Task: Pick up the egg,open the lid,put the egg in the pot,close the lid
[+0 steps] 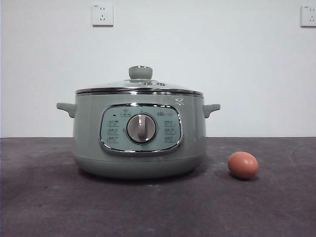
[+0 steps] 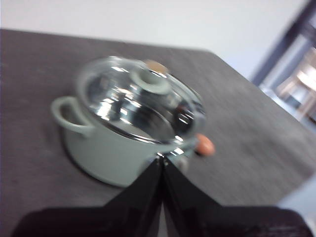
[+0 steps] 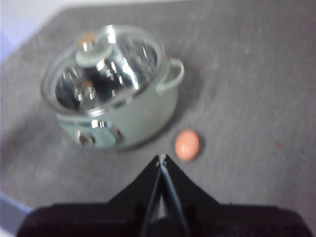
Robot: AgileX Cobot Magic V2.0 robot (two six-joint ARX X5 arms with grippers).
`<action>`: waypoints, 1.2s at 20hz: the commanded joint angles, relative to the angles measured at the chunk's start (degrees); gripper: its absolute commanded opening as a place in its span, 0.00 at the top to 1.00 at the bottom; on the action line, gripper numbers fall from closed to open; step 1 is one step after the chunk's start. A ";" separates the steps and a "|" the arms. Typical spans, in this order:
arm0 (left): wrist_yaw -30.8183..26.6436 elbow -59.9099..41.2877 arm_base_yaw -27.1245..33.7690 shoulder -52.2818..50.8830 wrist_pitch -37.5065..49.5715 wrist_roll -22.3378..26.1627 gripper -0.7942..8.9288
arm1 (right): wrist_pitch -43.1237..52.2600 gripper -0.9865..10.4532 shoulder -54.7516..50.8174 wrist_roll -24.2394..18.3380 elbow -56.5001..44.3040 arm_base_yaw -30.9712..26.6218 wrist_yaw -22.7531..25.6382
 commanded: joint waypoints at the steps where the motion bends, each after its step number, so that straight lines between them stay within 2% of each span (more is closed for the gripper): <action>1: 1.68 3.54 0.07 2.82 -4.59 6.29 0.93 | -6.67 0.92 3.76 -4.61 4.52 0.66 -0.55; 7: 1.95 8.79 0.04 7.52 -18.14 13.03 0.93 | -16.68 0.92 9.11 -6.71 8.61 2.38 -1.99; 11: 2.01 8.79 0.04 8.24 -20.48 13.20 0.91 | -17.46 0.91 10.40 -6.67 8.61 2.67 -1.95; 12: 1.99 8.79 0.07 8.31 -20.44 13.11 0.83 | -17.42 0.88 10.40 -6.67 8.61 2.67 -1.95; 13: 1.95 8.79 0.07 8.31 -20.46 12.94 0.65 | -17.29 0.79 10.40 -6.67 8.61 2.67 -1.97; 14: 1.95 8.79 0.07 8.31 -20.44 12.90 0.45 | -17.22 0.66 10.40 -6.58 8.61 2.67 -1.97; 15: 1.97 8.79 0.07 8.31 -20.44 12.72 0.32 | -17.25 0.52 10.40 -6.45 8.61 2.67 -1.97; 16: 1.99 8.79 0.07 8.31 -20.46 12.41 0.31 | -17.25 0.43 10.40 -6.45 8.61 2.67 -1.95; 17: 1.99 8.79 0.07 8.31 -20.44 12.02 0.31 | -17.22 0.42 10.40 -6.45 8.61 2.67 -1.97; 24: 2.01 8.79 0.07 8.31 -20.44 11.91 0.31 | -13.79 0.42 14.62 -5.33 8.61 2.69 -1.95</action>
